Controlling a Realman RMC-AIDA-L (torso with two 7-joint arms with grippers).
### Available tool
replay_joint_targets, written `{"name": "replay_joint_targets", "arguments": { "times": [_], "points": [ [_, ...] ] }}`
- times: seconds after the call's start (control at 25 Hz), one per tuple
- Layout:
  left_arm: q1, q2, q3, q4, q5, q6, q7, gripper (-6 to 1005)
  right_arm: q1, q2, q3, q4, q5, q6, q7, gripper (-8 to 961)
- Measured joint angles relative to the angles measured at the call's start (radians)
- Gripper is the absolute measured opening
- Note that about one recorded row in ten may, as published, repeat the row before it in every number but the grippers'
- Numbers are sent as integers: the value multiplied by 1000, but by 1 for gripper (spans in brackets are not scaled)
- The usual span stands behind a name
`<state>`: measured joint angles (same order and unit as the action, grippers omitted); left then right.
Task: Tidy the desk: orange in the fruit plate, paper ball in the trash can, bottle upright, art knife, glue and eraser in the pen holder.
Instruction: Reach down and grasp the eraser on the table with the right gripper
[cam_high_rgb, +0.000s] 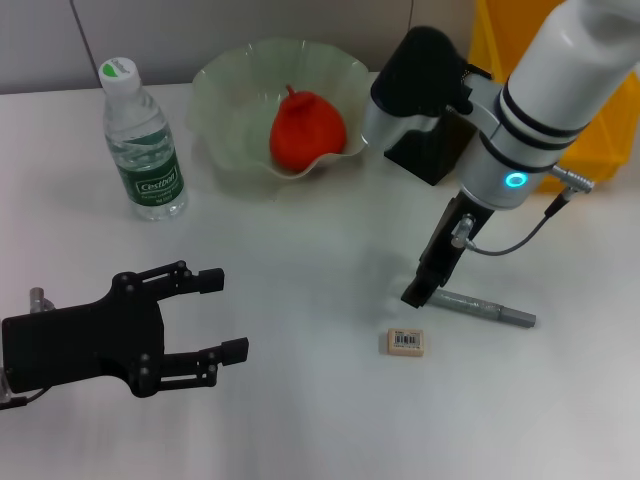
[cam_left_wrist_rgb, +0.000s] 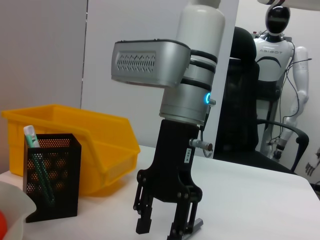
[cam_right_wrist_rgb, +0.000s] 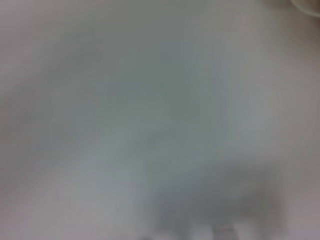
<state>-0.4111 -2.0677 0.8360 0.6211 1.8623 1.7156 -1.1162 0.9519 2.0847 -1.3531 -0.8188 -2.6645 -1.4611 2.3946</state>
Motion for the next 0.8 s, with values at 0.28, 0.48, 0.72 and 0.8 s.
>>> {"name": "replay_joint_targets", "arguments": {
  "times": [0.28, 0.48, 0.72, 0.8],
  "points": [
    [0, 0, 0, -1, 0, -1, -2, 827, 6, 1, -12, 51, 10, 34, -11, 607],
    [0, 0, 0, -1, 0, -1, -4, 827, 8, 1, -12, 66, 14, 47, -15, 514],
    [0, 0, 1, -1, 0, -1, -5, 827, 10, 2, -12, 84, 14, 67, -24, 370],
    [-1, 0, 1, -1, 0, -1, -5, 827, 11, 2, -12, 88, 14, 69, -24, 372]
  ]
}}
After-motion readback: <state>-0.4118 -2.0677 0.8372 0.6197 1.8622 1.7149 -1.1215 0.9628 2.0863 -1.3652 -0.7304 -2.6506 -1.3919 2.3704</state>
